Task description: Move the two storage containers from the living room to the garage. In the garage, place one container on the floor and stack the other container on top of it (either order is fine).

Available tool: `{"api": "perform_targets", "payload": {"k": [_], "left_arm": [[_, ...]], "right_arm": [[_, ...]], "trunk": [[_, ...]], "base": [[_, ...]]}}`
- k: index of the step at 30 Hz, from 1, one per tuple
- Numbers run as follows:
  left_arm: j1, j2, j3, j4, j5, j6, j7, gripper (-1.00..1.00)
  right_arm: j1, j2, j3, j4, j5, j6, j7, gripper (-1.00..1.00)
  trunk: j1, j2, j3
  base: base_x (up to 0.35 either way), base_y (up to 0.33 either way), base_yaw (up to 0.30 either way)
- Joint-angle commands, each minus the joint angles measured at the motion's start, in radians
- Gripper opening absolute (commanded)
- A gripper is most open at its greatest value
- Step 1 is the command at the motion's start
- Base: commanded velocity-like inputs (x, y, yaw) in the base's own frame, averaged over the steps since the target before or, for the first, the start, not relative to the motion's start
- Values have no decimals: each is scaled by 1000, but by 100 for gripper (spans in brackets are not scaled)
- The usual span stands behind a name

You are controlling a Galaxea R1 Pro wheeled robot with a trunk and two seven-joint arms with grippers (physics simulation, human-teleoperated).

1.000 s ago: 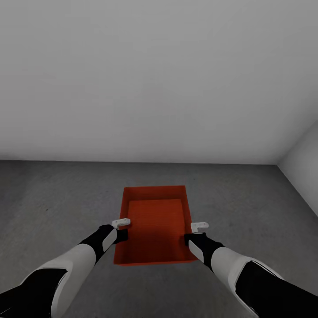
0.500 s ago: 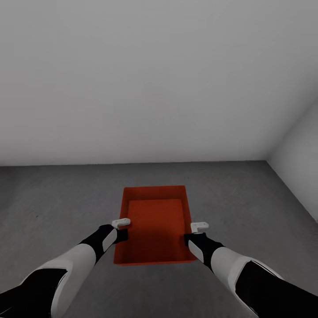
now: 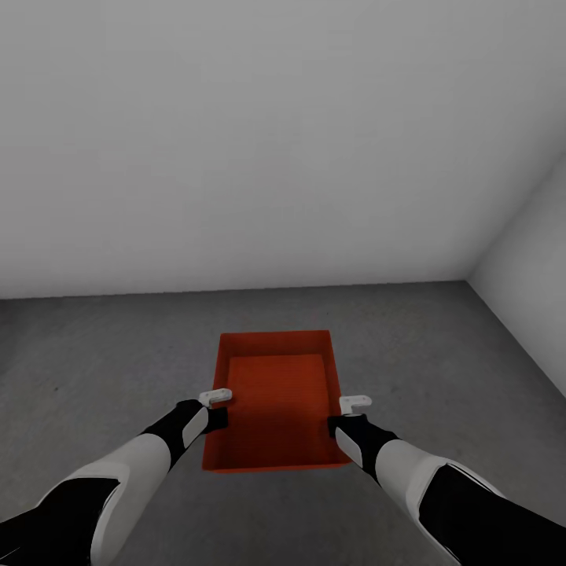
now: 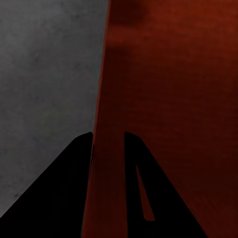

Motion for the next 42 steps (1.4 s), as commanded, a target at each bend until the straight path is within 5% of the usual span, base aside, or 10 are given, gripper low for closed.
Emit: {"api": "perform_targets", "payload": {"k": [1, 12, 42], "left_arm": [[0, -1, 17, -11, -1, -13, -3, -100], [0, -1, 17, -11, -1, -14, -3, -100], [0, -1, 17, -11, -1, -13, -4, -100]], "right_arm": [[0, 4, 37, 2, -27, 4, 3, -100], [0, 4, 36, 2, -27, 4, 3, -100], [0, 3, 36, 3, -27, 4, 3, -100]], "trunk": [[4, -8, -4], [46, -85, -38], [46, -85, -79]], "base": [[0, 0, 0], [0, 0, 0], [0, 0, 0]]}}
